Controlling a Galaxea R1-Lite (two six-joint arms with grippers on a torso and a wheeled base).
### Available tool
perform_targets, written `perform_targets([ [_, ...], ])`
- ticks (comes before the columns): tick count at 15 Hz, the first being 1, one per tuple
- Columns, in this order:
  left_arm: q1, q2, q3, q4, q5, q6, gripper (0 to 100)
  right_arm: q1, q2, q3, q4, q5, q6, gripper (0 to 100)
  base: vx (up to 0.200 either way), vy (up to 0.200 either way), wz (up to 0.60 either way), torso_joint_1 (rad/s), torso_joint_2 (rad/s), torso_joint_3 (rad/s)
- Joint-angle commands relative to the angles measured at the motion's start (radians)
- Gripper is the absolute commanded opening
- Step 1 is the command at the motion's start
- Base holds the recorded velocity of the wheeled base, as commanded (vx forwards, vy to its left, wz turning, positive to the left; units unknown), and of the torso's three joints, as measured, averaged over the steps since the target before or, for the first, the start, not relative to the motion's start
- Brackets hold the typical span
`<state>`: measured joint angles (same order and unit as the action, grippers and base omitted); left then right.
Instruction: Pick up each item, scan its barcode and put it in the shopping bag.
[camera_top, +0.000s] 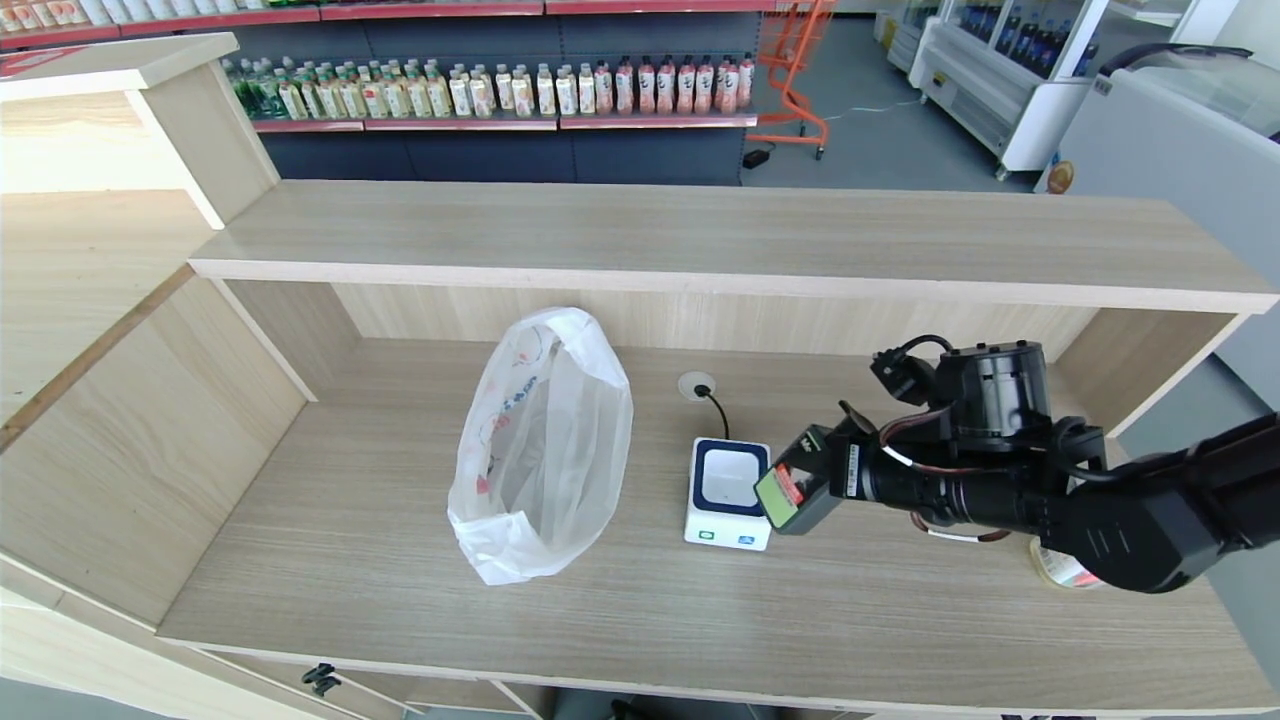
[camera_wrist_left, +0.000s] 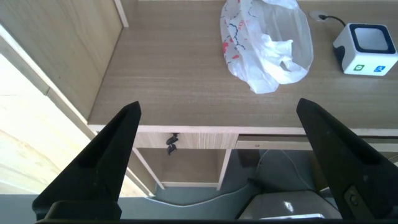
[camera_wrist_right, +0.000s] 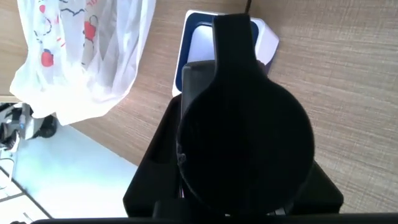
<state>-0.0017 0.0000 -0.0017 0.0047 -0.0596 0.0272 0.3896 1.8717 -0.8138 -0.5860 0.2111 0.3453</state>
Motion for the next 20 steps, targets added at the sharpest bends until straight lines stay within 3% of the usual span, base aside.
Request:
perform_targets([
  [1,0.000,0.002,0.000,0.000,0.001,0.000,100,0.014,0.047,-0.033,-0.003,0.001,0.000,0,0.000,0.000,0.00,0.000,0.00,0.000],
  [14,0.000,0.002,0.000,0.000,0.000,0.000,100,0.061,0.188,-0.113,-0.068,0.001,0.000,0,0.000,0.000,0.00,0.000,0.00,0.000],
  [20,0.000,0.002,0.000,0.000,0.001,0.000,100,0.063,0.124,-0.122,-0.069,0.005,0.006,0,0.000,0.000,0.00,0.000,0.00,0.000],
])
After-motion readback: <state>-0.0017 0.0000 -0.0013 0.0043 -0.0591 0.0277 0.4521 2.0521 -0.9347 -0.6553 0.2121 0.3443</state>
